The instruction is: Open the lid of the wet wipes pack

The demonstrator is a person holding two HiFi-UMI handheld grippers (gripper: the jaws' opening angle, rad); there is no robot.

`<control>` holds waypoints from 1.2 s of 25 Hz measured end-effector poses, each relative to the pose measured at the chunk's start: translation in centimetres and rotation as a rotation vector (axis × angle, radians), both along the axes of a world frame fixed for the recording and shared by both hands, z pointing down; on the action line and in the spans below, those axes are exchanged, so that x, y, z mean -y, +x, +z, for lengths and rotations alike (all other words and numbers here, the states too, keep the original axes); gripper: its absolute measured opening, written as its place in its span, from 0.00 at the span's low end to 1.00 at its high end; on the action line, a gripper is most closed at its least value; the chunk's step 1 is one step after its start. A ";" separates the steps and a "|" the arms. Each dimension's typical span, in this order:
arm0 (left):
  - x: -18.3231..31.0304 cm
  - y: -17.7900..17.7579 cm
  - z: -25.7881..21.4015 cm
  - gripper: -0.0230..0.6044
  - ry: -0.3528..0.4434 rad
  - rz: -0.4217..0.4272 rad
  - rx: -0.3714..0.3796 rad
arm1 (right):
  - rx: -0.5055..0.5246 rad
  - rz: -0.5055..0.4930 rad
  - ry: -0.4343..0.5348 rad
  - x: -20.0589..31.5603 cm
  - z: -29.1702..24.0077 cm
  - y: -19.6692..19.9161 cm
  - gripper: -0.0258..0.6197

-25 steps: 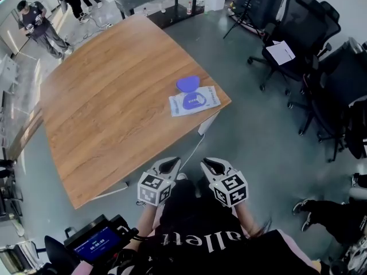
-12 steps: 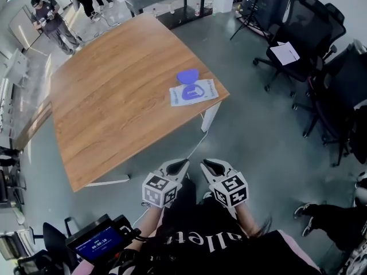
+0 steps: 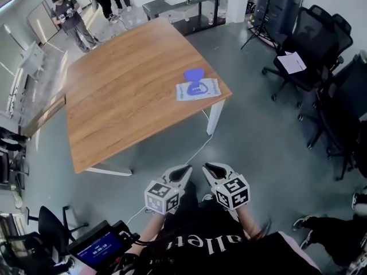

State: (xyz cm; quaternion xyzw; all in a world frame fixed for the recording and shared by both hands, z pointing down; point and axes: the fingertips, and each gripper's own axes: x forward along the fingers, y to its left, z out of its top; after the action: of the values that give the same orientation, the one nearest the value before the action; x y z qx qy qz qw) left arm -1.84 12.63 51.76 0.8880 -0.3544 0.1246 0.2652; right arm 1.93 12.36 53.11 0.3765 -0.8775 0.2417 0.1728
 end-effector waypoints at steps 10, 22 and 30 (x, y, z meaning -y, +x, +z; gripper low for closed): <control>-5.4 -0.2 -0.4 0.04 0.022 -0.086 0.002 | 0.004 -0.076 0.029 -4.8 -0.9 -0.1 0.11; -7.8 1.6 -1.2 0.04 0.093 -0.082 0.002 | 0.013 -0.075 0.061 -7.5 -1.4 1.3 0.11; -8.9 2.1 -1.3 0.04 0.101 -0.090 0.004 | 0.002 -0.092 0.070 -8.6 -1.4 1.8 0.11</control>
State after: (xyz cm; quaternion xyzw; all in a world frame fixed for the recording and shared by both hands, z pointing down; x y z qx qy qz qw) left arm 0.26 21.58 50.43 0.8831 -0.4003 0.0965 0.2249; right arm 3.75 21.01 51.71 0.3413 -0.9020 0.2029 0.1696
